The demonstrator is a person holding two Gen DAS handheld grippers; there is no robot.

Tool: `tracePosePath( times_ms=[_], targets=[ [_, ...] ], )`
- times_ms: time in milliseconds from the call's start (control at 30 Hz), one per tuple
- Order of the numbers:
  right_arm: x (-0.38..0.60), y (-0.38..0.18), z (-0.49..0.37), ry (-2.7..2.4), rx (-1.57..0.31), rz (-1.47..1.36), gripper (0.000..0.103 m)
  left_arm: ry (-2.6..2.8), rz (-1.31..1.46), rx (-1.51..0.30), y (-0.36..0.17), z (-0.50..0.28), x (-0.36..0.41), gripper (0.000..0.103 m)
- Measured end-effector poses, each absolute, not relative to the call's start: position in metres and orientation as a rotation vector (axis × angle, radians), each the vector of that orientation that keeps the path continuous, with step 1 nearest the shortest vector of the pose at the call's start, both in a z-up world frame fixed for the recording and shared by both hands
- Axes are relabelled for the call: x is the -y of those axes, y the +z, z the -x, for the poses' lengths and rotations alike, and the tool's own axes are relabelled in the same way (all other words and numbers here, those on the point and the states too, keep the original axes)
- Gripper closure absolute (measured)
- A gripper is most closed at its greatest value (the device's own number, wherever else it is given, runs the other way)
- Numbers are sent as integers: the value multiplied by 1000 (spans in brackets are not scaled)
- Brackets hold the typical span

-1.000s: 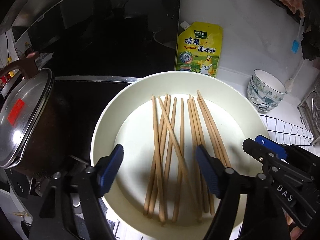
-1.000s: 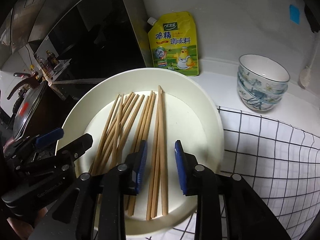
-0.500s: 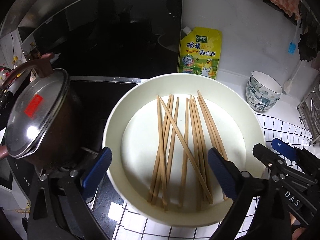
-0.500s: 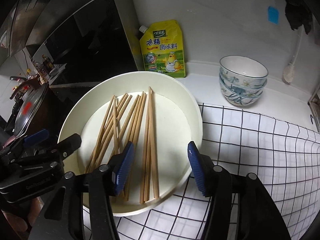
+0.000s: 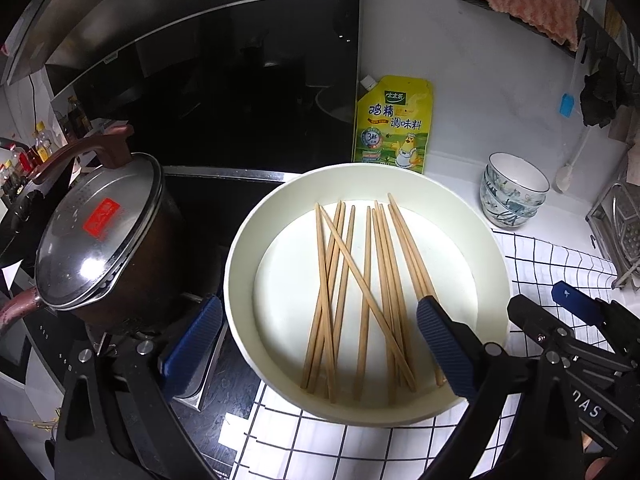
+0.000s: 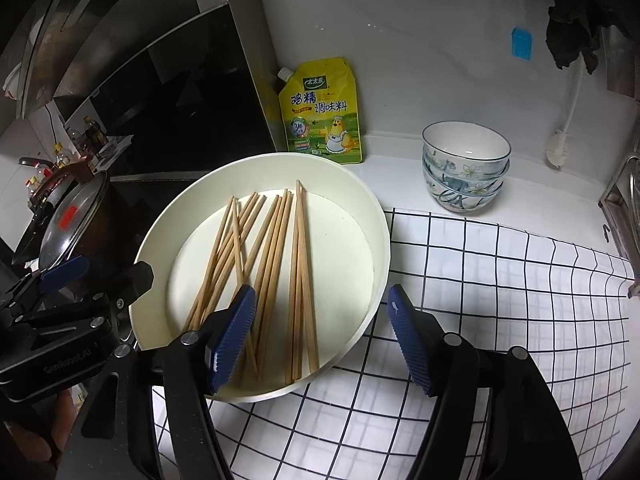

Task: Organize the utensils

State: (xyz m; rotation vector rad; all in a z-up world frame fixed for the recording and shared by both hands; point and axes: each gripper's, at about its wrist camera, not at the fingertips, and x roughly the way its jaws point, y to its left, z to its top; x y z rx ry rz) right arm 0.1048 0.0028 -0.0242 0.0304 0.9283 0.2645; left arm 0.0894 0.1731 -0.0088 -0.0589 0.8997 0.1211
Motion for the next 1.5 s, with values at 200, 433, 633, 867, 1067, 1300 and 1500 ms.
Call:
tracePosePath(
  times_ms=[200, 433, 633, 867, 1067, 1300, 1500],
  targets=[
    [-3, -19, -98, 261, -926, -29, 35, 129, 57, -896, -4, -82, -174, 7],
    [-3, -16, -93, 262, -925, -25, 34, 136, 48, -899, -1, -80, -175, 6],
    [-3, -14, -90, 265, -921, -25, 34, 139, 41, -900, 1, -79, -175, 6],
    [-1, -11, -90, 258, -918, -25, 33, 135, 41, -892, 5, -79, -174, 6],
    [0, -10, -90, 250, -916, -22, 33, 130, 45, -889, 6, -79, -174, 6],
    [0, -10, -91, 250, -917, -20, 33, 135, 34, -886, 4, -79, -173, 6],
    [-2, -11, -91, 249, -920, -12, 33, 134, 40, -891, 3, -80, -174, 6]
  ],
)
